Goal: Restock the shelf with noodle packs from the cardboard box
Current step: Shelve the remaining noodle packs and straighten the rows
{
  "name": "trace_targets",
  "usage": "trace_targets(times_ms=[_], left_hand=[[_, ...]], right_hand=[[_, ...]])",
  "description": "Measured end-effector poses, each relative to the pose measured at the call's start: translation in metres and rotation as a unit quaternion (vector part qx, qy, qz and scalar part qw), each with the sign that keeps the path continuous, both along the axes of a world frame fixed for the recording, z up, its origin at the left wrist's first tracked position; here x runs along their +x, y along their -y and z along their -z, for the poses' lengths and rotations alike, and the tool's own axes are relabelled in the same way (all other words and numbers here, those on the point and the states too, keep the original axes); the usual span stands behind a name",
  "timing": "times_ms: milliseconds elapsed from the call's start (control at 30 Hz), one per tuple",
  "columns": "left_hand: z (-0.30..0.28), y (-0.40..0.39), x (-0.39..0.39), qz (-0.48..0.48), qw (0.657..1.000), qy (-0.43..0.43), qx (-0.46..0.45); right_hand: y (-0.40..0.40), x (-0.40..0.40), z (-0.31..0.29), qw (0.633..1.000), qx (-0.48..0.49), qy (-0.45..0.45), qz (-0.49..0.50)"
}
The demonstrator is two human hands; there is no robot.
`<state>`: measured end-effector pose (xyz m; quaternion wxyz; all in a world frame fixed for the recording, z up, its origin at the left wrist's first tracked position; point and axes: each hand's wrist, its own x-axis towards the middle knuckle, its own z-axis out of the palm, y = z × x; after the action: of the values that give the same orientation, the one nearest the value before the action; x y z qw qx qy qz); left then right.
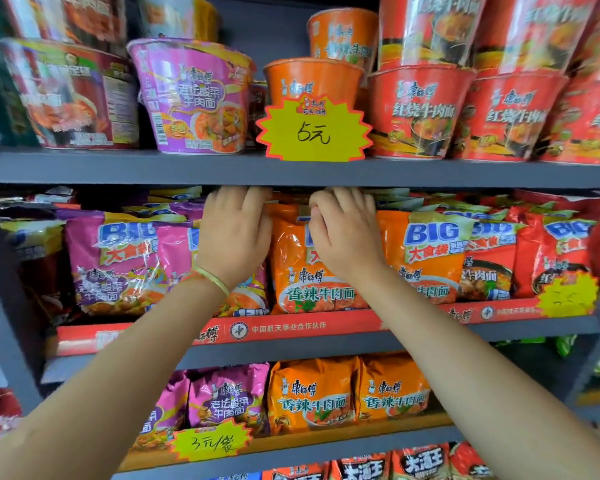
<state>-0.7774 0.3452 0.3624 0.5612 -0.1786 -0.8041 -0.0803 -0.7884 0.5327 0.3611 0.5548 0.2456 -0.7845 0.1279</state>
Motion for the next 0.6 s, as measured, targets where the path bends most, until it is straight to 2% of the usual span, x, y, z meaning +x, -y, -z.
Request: trace_targets(times_ms=[67, 167, 267, 333, 400, 433, 500, 567, 600], left_hand=[[0.008, -0.03, 0.011, 0.041, 0.996, -0.054, -0.052], [0.013, -0.074, 0.012, 0.061, 0.992, -0.042, -0.098], [0.009, -0.109, 0.002, 0.042, 0.997, 0.023, -0.059], [0.002, -0.131, -0.001, 0.046, 0.994, 0.095, -0.009], [-0.006, -0.148, -0.005, 0.074, 0.976, 0.198, 0.057], [-0.008, -0.154, -0.007, 0.097, 0.962, 0.239, 0.09], [-0.01, -0.16, -0.011, 0.127, 0.947, 0.258, 0.144], [-0.008, -0.164, -0.015, 0.13, 0.942, 0.24, 0.197], [-0.006, -0.167, -0.016, 0.117, 0.942, 0.23, 0.213]], right_hand=[[-0.024, 0.01, 0.001, 1.0, -0.018, -0.015, 0.015], [-0.07, 0.016, 0.004, 0.997, -0.051, 0.001, 0.053], [-0.117, 0.011, 0.004, 0.99, -0.092, 0.023, 0.102], [-0.147, 0.003, 0.006, 0.984, -0.123, 0.051, 0.116], [-0.171, -0.001, 0.007, 0.974, -0.188, 0.123, 0.042], [-0.179, -0.001, 0.006, 0.954, -0.238, 0.179, -0.024], [-0.19, -0.004, 0.003, 0.891, -0.332, 0.281, -0.127], [-0.2, -0.011, 0.0, 0.849, -0.386, 0.323, -0.159], [-0.206, -0.016, -0.002, 0.84, -0.39, 0.341, -0.159]])
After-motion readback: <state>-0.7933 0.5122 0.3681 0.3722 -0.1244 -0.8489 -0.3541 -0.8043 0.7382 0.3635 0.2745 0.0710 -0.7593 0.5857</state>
